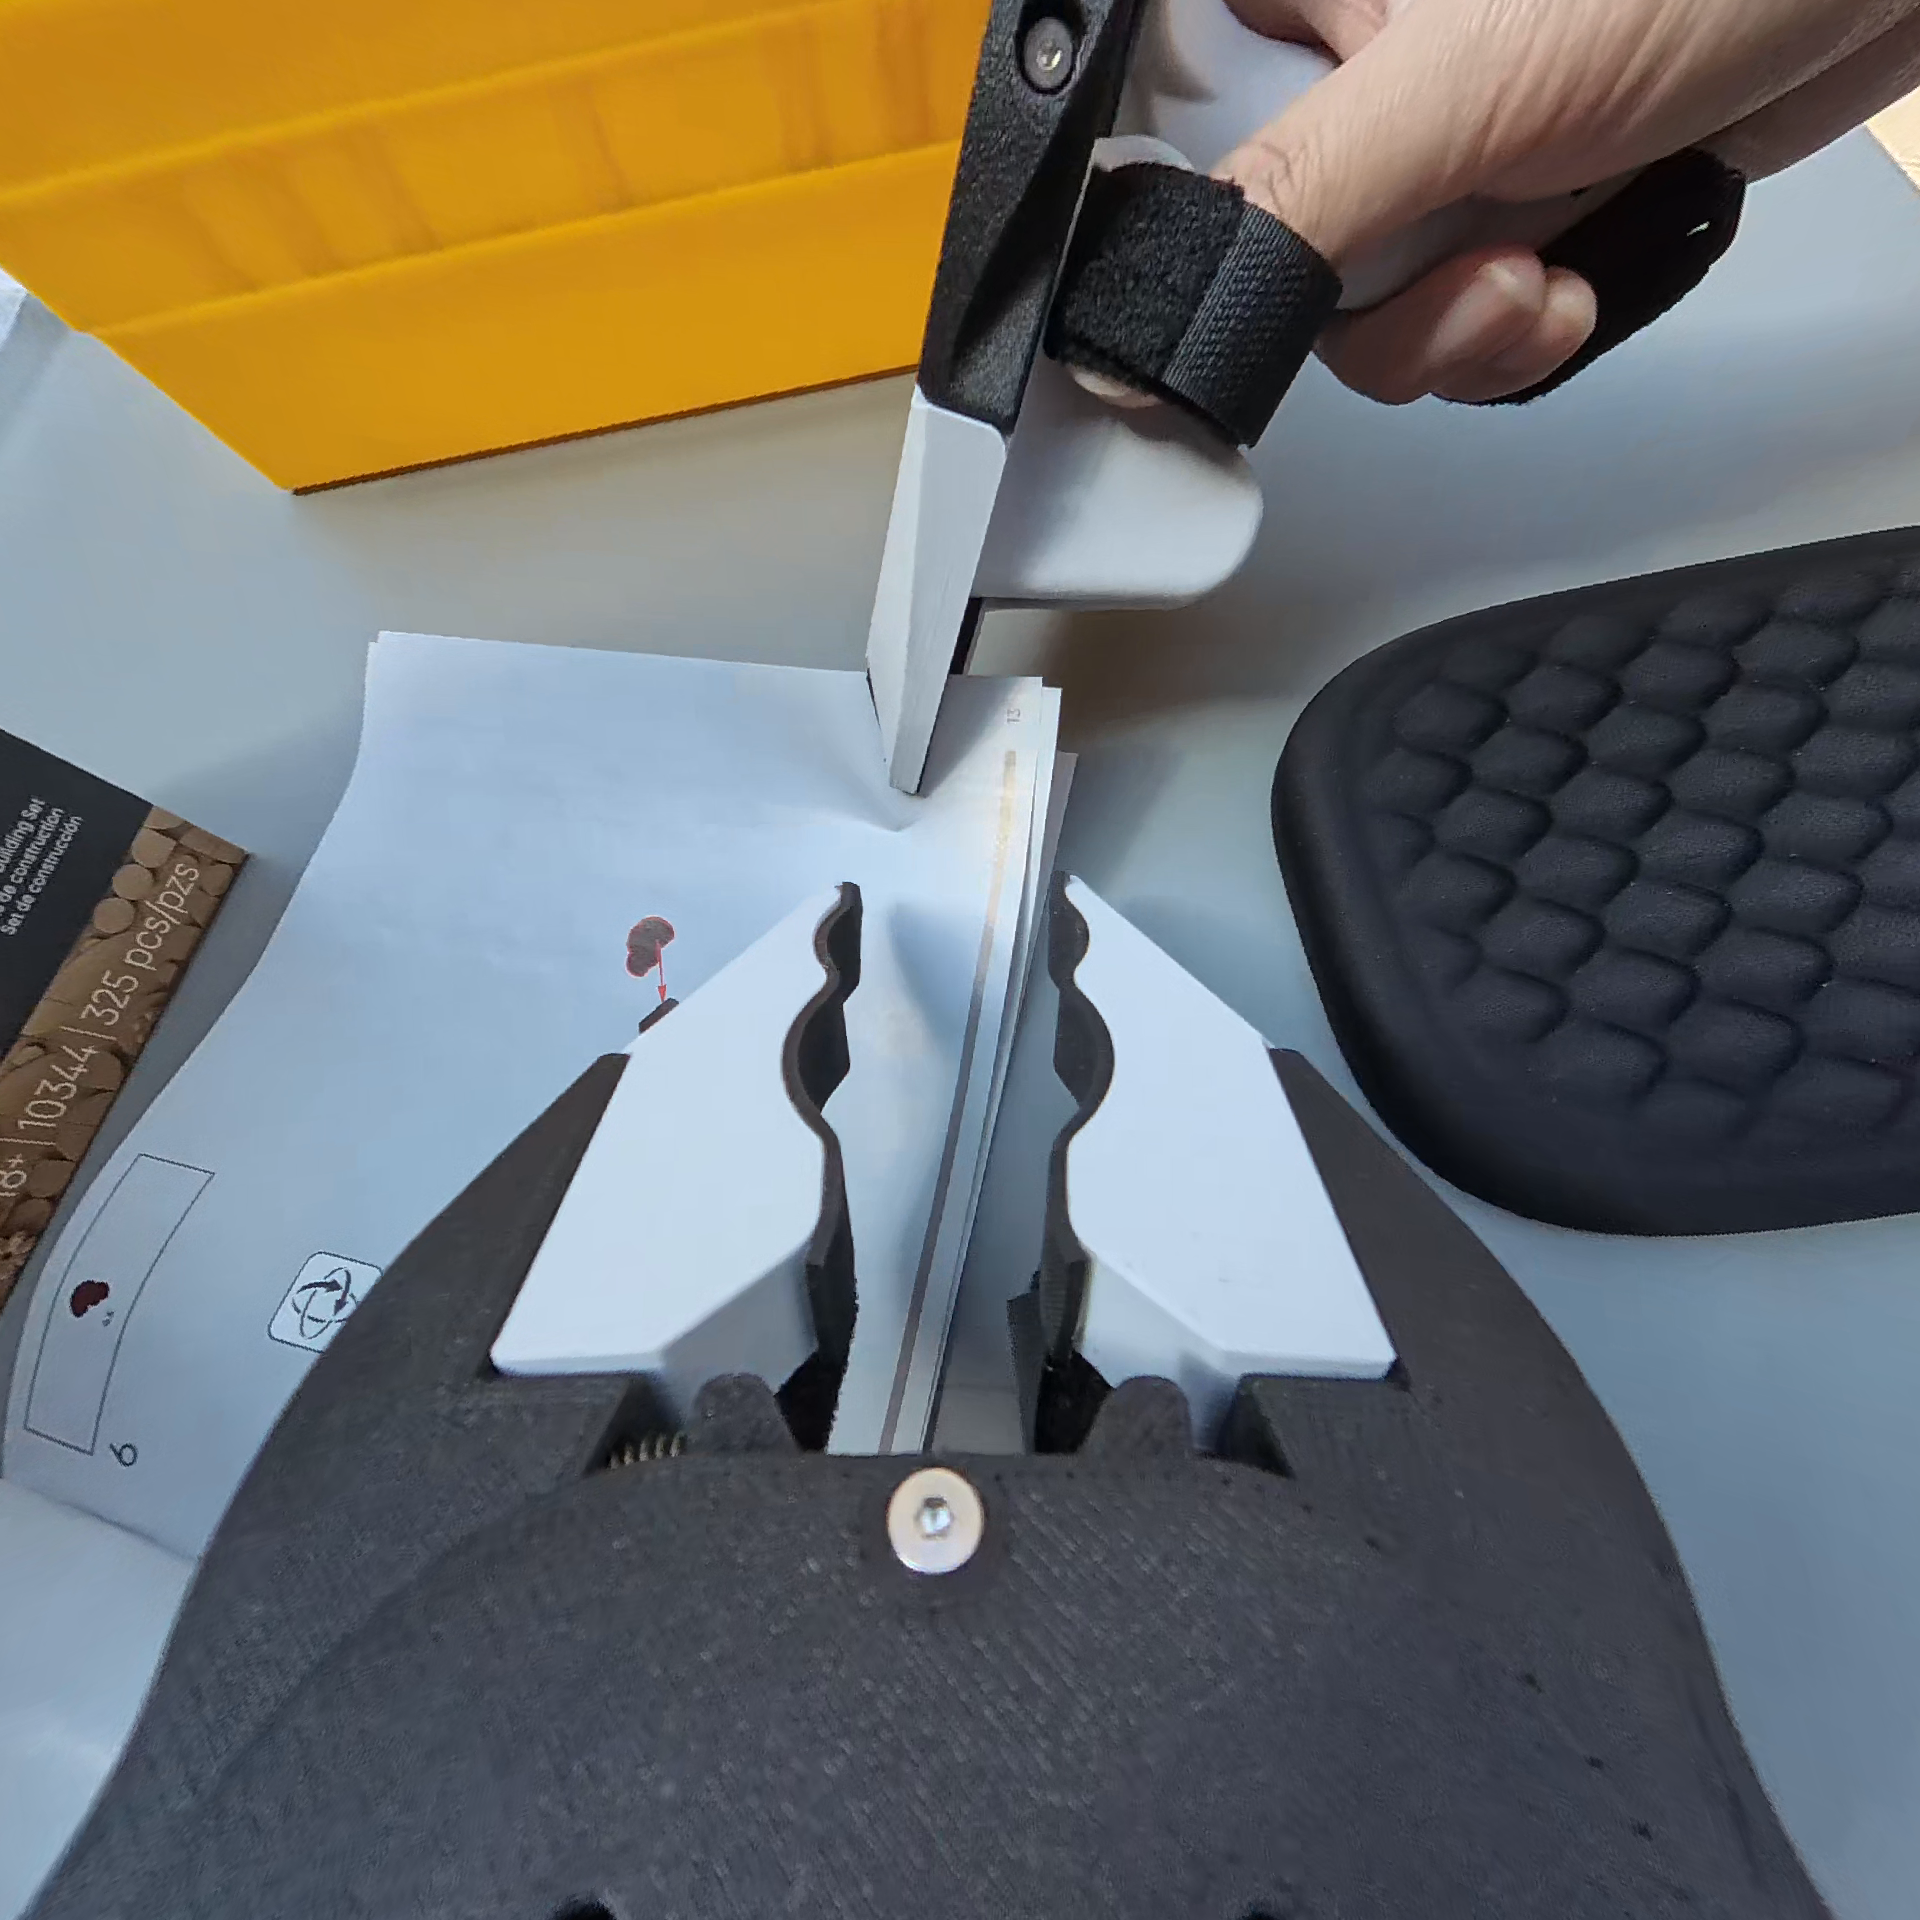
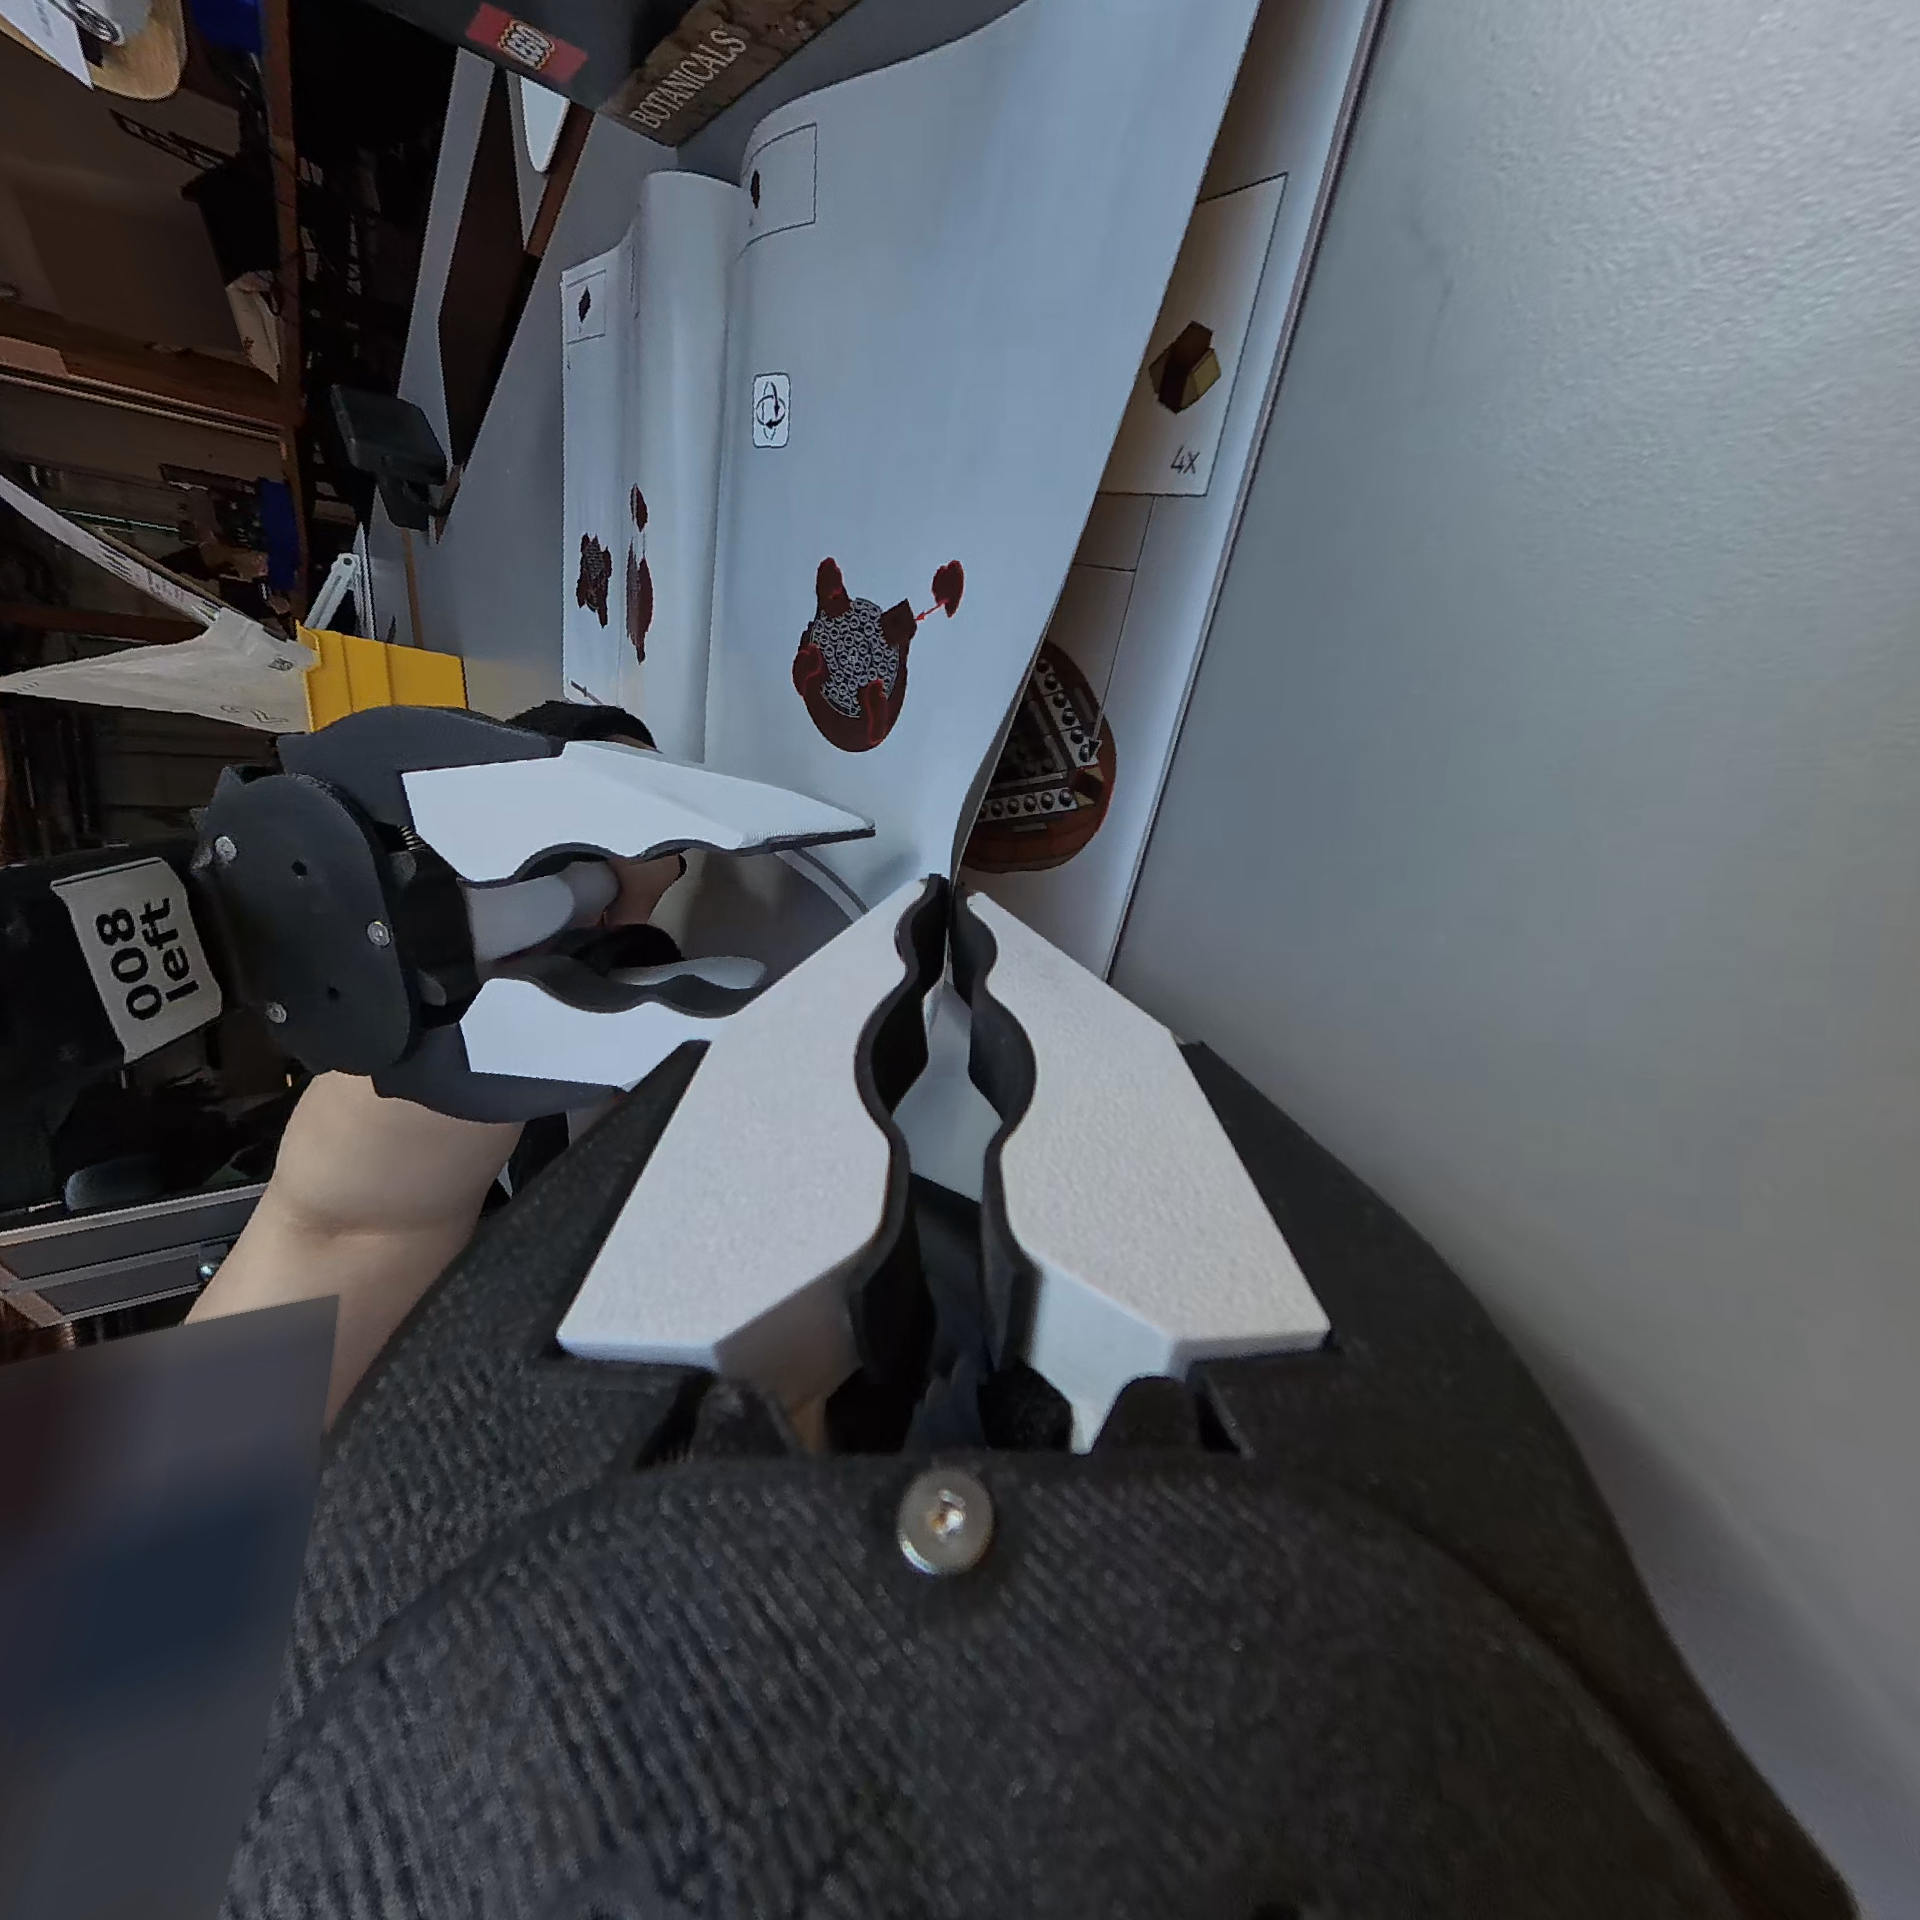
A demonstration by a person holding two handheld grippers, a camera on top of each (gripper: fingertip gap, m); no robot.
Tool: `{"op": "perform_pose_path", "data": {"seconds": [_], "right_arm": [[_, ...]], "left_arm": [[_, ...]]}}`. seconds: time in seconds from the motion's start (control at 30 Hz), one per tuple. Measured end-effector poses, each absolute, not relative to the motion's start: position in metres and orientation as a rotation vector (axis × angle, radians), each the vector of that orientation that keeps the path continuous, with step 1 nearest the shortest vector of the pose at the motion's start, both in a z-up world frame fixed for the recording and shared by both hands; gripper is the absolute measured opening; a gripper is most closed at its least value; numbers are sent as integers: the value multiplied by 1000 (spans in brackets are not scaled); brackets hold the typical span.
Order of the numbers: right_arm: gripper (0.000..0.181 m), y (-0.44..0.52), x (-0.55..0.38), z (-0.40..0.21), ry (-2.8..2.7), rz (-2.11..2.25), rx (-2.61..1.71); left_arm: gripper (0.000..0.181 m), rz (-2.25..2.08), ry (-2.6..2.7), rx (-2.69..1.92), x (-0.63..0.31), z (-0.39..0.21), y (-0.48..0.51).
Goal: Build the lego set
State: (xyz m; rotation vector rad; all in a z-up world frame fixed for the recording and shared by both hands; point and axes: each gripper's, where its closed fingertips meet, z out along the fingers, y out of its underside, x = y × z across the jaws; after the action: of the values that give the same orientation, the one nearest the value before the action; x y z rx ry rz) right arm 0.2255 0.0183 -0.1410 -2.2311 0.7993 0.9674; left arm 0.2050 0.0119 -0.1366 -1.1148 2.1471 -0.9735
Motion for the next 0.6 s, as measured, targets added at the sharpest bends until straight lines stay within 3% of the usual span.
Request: {"op": "perform_pose_path", "data": {"seconds": [0.6], "right_arm": [[0, 17, 226, -141, 818, 966, -2231]], "left_arm": [[29, -882, 2140, -1089, 203, -141, 20]]}}
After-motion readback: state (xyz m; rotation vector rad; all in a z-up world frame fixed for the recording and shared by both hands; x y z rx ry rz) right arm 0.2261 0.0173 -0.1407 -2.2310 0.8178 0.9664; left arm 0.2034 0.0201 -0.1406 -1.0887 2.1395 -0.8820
